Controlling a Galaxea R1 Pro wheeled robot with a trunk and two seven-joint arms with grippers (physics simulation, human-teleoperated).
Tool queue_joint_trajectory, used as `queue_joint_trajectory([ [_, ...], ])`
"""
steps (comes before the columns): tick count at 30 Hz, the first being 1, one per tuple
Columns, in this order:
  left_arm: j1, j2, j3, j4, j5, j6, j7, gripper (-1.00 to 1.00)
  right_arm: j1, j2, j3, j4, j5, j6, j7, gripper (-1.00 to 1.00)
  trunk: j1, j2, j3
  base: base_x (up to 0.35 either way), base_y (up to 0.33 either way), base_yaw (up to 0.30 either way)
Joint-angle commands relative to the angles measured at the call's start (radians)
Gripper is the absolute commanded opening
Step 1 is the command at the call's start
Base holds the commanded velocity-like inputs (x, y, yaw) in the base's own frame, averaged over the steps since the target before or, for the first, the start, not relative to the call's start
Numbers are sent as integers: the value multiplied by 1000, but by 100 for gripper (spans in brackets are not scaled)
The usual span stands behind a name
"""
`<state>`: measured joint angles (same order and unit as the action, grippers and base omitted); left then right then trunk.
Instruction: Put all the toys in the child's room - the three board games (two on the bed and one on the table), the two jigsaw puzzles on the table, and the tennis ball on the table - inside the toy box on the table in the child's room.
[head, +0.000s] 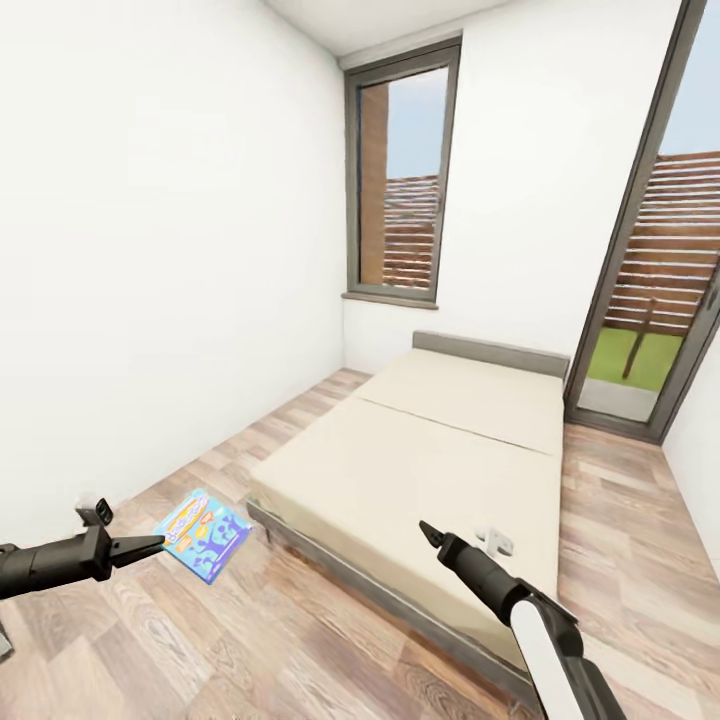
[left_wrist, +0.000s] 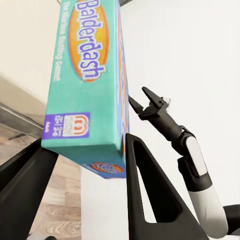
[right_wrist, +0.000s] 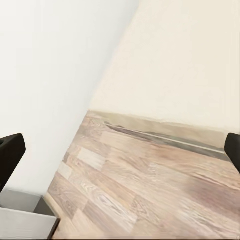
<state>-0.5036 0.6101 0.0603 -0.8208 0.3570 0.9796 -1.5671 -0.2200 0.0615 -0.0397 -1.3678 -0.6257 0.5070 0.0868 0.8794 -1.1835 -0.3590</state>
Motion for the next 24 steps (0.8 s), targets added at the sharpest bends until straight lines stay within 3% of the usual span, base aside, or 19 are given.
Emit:
queue_joint_trajectory([
  [1, -1, 0, 0, 0, 1, 10, -4, -100, -1, 1, -3, 0, -2, 7, 4, 100, -4, 6, 2, 0, 0, 291],
  [24, -1, 1, -1, 0, -1, 9, -4, -100, -4, 1, -2, 5, -2, 8, 1, 100, -92, 167, 74, 0, 0, 291],
])
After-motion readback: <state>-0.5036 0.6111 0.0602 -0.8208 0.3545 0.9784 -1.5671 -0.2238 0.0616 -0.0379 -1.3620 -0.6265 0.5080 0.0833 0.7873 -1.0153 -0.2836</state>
